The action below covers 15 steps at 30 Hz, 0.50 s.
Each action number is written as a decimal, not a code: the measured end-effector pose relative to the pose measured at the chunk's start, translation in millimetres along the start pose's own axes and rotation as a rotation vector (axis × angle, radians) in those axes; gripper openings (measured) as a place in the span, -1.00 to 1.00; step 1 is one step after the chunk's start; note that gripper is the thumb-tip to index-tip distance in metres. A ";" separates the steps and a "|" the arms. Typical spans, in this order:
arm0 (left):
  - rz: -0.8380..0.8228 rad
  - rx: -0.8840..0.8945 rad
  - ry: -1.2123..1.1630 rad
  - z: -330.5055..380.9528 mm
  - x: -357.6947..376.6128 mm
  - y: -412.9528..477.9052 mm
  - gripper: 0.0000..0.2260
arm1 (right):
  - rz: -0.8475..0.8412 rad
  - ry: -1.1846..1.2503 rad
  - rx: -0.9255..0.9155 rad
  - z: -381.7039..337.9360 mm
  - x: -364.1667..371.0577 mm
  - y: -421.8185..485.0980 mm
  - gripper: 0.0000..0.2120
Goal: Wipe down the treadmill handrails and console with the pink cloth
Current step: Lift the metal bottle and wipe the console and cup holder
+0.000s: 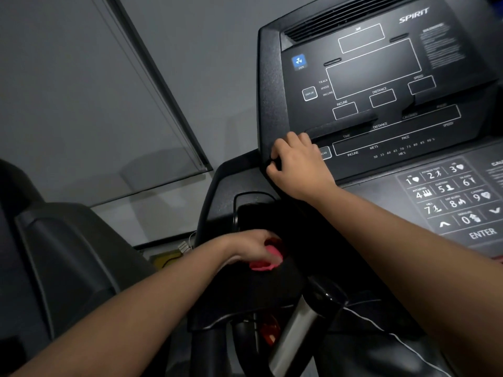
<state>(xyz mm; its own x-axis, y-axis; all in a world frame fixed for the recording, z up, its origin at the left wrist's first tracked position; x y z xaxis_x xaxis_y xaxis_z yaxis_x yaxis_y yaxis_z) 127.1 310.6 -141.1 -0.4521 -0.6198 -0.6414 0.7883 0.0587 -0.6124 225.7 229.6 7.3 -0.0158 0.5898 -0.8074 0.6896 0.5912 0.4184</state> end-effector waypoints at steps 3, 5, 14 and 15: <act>0.126 0.025 0.108 4.7 -1.7 1.3 -0.55 | -0.001 -0.003 0.001 0.5 0.1 0.0 -0.79; 0.211 0.049 0.158 4.8 -2.7 4.0 -0.54 | 0.004 -0.007 0.002 0.6 0.5 -0.1 -0.79; 0.260 -0.016 0.759 10.7 -2.8 16.3 -0.74 | 0.010 0.007 0.016 1.7 1.0 0.1 -0.81; 0.278 -0.030 0.875 13.1 -3.4 17.3 -0.74 | 0.013 0.012 0.018 1.8 0.7 0.0 -0.82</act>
<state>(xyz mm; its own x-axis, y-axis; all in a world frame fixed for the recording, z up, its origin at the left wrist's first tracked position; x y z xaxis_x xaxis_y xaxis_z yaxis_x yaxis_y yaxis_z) 147.7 303.4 -143.5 -0.4121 0.2323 -0.8810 0.9104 0.1444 -0.3878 227.0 229.0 5.9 -0.0151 0.6037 -0.7970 0.7030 0.5733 0.4209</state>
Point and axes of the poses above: each hand's wrist, its own y-axis towards the middle knuckle, its own x-axis out of the palm, z = x × y, the point moved 8 cm from there along y, towards the middle knuckle, and after that the axes turned 5 degrees about -z, right-handed, at the moved point
